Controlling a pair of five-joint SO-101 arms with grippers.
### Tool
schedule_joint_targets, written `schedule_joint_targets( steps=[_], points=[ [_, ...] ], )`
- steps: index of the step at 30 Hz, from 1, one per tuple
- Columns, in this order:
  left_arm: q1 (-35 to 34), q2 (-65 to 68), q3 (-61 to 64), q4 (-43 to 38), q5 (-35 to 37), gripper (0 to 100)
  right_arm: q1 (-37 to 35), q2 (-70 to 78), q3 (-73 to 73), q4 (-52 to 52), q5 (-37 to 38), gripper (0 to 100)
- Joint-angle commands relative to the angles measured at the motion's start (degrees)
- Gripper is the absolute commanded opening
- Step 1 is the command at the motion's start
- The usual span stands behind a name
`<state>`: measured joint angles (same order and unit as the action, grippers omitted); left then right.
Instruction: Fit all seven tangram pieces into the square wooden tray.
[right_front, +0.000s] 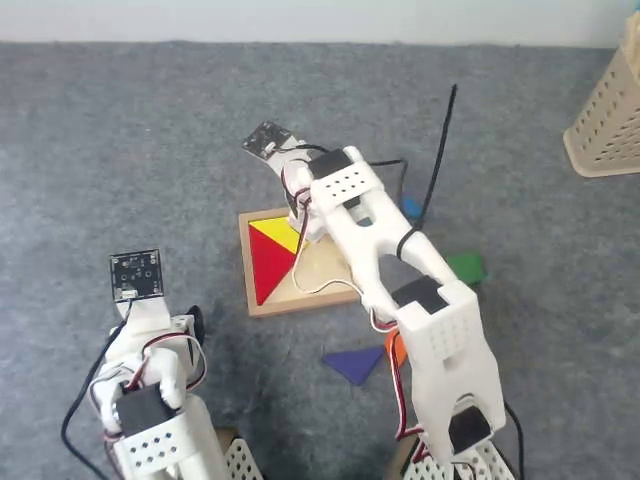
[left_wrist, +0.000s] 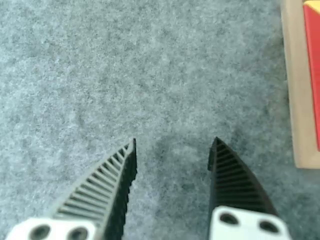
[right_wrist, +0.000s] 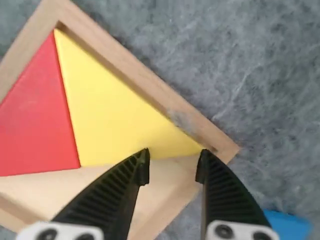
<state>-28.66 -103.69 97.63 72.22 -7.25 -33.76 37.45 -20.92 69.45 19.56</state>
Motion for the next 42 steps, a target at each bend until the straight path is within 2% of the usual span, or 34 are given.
schedule_joint_targets(
  steps=[1, 3, 9, 19, 24, 29, 33, 42],
  points=[
    [0.0, -0.7, -1.1, 0.18, 0.53, 23, -1.27, -1.71, -0.53, -0.22, -1.76, 15.5],
    [0.0, -0.7, -1.1, 0.18, 0.53, 23, 0.84, -2.77, -0.7, -0.04, -2.55, 15.5],
    [0.0, -0.7, -1.1, 0.18, 0.53, 23, 6.64, -7.43, -0.35, 4.0, -11.69, 15.6],
    [0.0, -0.7, -1.1, 0.18, 0.53, 23, 7.08, 1.71, -0.35, 7.96, -12.75, 15.0],
    [0.0, -0.7, -1.1, 0.18, 0.53, 23, 7.16, 2.42, 0.35, 9.54, -13.36, 0.0],
    [0.0, -0.7, -1.1, 0.18, 0.53, 23, 10.77, 1.45, 3.78, 10.07, -16.0, 0.6],
    [0.0, -0.7, -1.1, 0.18, 0.53, 23, 15.34, -6.02, 13.27, 6.29, -15.82, 0.6],
    [0.0, -0.7, -1.1, 0.18, 0.53, 23, 18.42, -38.81, 48.7, -13.85, -13.36, 0.6]
  ],
)
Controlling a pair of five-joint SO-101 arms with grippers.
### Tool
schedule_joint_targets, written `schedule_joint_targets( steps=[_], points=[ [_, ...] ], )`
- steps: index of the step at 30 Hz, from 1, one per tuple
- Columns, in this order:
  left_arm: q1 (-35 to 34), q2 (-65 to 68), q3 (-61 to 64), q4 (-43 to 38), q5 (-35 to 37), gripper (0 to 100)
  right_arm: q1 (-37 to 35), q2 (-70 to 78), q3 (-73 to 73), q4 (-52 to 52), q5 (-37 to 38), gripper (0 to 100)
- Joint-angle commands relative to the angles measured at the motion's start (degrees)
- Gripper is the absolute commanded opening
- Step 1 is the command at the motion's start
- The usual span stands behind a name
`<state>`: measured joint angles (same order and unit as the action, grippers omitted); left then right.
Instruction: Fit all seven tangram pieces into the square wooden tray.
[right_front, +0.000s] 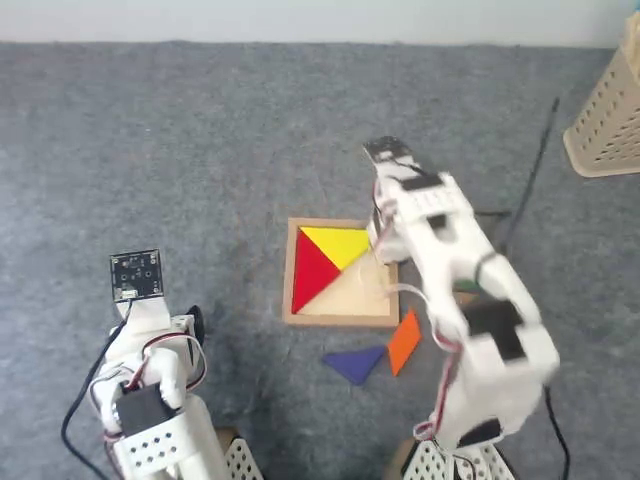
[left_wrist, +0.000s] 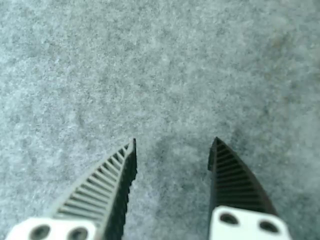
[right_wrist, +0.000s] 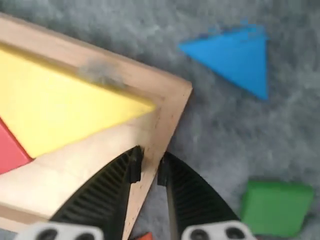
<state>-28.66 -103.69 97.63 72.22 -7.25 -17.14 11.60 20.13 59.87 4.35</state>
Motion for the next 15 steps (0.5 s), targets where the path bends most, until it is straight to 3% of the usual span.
schedule_joint_targets(
  steps=[1, 11, 15],
  points=[
    [0.0, -0.7, -1.1, 0.18, 0.53, 23, 2.59, -15.16, 9.49, -4.79, 1.85, 0.6],
    [0.0, -0.7, -1.1, 0.18, 0.53, 23, 5.41, -17.63, 13.45, -6.55, 1.67, 2.2],
    [0.0, -0.7, -1.1, 0.18, 0.53, 23, 4.7, -16.84, 11.43, -8.22, -6.07, 0.3]
  ],
)
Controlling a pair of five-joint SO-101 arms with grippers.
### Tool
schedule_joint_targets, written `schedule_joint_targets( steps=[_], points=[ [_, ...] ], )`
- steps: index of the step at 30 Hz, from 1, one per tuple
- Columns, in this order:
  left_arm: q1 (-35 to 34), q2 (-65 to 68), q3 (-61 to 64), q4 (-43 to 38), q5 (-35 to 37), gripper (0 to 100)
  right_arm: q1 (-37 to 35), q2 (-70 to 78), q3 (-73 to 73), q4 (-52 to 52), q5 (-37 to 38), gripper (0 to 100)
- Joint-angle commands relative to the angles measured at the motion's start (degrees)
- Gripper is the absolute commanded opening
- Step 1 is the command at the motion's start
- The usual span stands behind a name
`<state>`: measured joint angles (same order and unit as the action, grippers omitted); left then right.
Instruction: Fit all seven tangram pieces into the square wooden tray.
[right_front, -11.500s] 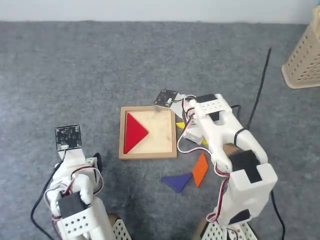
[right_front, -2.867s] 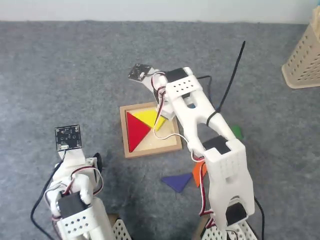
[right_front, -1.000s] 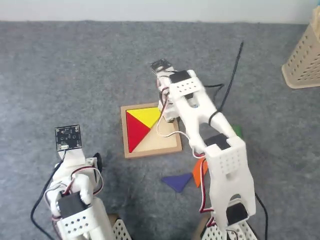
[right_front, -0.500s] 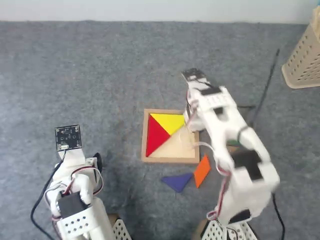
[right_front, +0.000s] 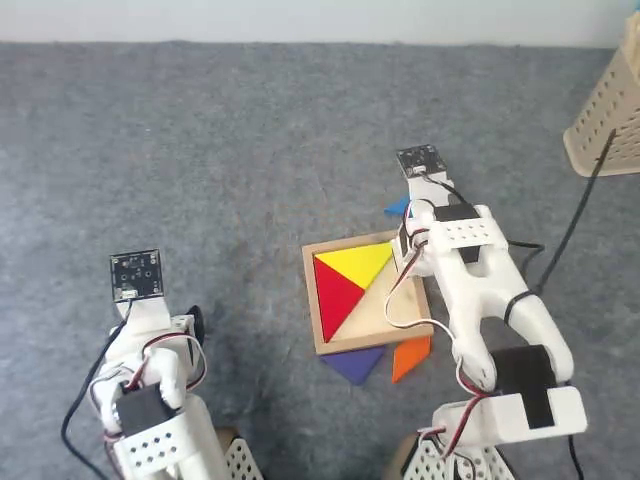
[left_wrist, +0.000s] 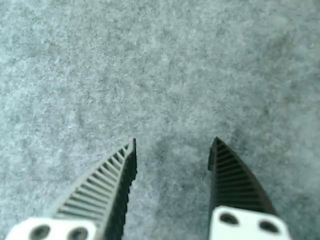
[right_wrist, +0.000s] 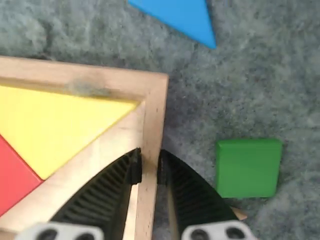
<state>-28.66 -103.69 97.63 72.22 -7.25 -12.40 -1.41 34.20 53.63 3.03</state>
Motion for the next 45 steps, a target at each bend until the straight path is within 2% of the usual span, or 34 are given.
schedule_joint_targets(
  steps=[1, 6, 11, 15, 23, 27, 32, 41, 45],
  points=[
    [0.0, -0.7, -1.1, 0.18, 0.53, 23, -0.57, -3.03, -3.16, -2.42, -4.92, 0.5],
    [0.0, -0.7, -1.1, 0.18, 0.53, 23, -4.53, 6.2, -8.62, -2.33, -6.24, 0.6],
    [0.0, -0.7, -1.1, 0.18, 0.53, 23, -3.38, 15.6, -15.21, -1.98, -11.78, 0.6],
    [0.0, -0.7, -1.1, 0.18, 0.53, 23, -3.12, 16.31, -17.49, 0.13, -15.65, 0.6],
    [0.0, -0.7, -1.1, 0.18, 0.53, 23, -1.98, 16.31, -17.23, -1.98, -20.48, 0.6],
    [0.0, -0.7, -1.1, 0.18, 0.53, 23, -1.27, 16.13, -17.58, -1.8, -18.55, 1.3],
    [0.0, -0.7, -1.1, 0.18, 0.53, 23, -1.71, 11.65, -16.44, -1.54, -16.7, 13.6],
    [0.0, -0.7, -1.1, 0.18, 0.53, 23, -2.07, -4.79, -10.73, -1.45, -7.56, 13.1],
    [0.0, -0.7, -1.1, 0.18, 0.53, 23, -1.63, -10.42, -5.63, -1.45, -6.77, 13.0]
  ],
)
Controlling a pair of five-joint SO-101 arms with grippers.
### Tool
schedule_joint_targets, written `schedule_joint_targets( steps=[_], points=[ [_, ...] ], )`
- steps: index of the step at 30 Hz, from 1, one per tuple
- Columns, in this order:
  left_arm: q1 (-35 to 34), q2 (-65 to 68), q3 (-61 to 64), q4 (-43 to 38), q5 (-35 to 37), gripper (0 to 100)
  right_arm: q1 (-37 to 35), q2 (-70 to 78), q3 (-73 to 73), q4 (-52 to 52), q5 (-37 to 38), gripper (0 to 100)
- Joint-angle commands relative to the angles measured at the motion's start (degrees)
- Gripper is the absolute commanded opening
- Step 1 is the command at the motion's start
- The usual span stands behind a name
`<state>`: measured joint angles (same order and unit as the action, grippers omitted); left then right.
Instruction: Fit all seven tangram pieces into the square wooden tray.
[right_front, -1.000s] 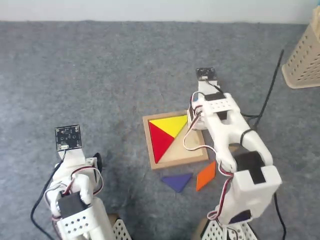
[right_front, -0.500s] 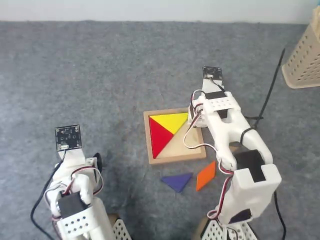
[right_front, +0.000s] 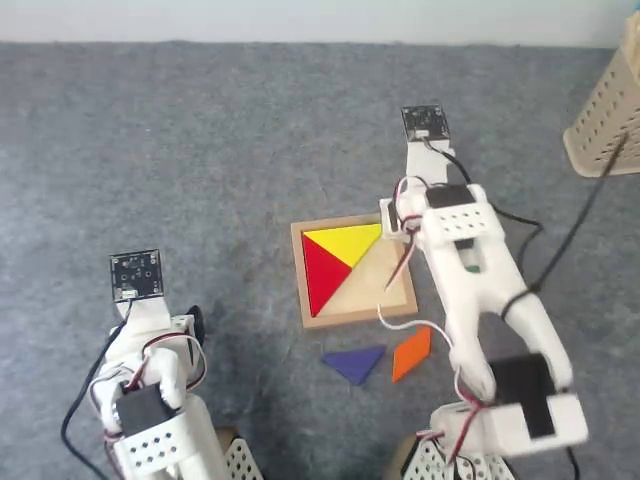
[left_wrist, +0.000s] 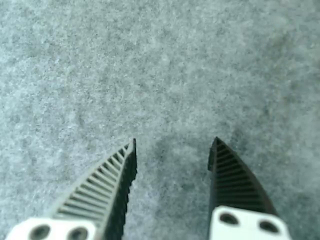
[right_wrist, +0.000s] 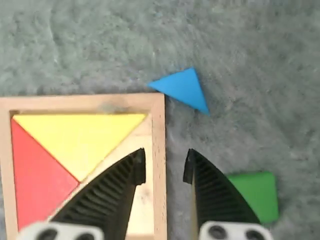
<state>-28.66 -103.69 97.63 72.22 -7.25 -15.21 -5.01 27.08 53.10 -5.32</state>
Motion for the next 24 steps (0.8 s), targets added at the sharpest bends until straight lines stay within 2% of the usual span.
schedule_joint_targets(
  steps=[1, 4, 7, 11, 13, 16, 20, 22, 24],
  points=[
    [0.0, -0.7, -1.1, 0.18, 0.53, 23, 2.15, -8.31, 2.81, -0.92, 1.58, 13.0],
    [0.0, -0.7, -1.1, 0.18, 0.53, 23, 6.55, -12.0, 5.63, 0.48, 2.64, 12.9],
    [0.0, -0.7, -1.1, 0.18, 0.53, 23, 9.54, -13.76, 5.63, 6.2, 9.05, 13.4],
    [0.0, -0.7, -1.1, 0.18, 0.53, 23, 11.82, -14.02, 5.19, 14.46, 13.45, 14.2],
    [0.0, -0.7, -1.1, 0.18, 0.53, 23, 11.56, -14.29, 5.63, 17.19, 14.42, 18.0],
    [0.0, -0.7, -1.1, 0.18, 0.53, 23, 9.63, -14.81, 7.65, 19.38, 15.65, 23.1],
    [0.0, -0.7, -1.1, 0.18, 0.53, 23, 2.68, -16.75, 12.04, 19.65, 16.09, 23.2],
    [0.0, -0.7, -1.1, 0.18, 0.53, 23, -1.01, -18.42, 13.63, 19.82, 20.48, 23.1],
    [0.0, -0.7, -1.1, 0.18, 0.53, 23, -3.91, -20.09, 14.86, 20.79, 28.04, 23.1]
  ],
)
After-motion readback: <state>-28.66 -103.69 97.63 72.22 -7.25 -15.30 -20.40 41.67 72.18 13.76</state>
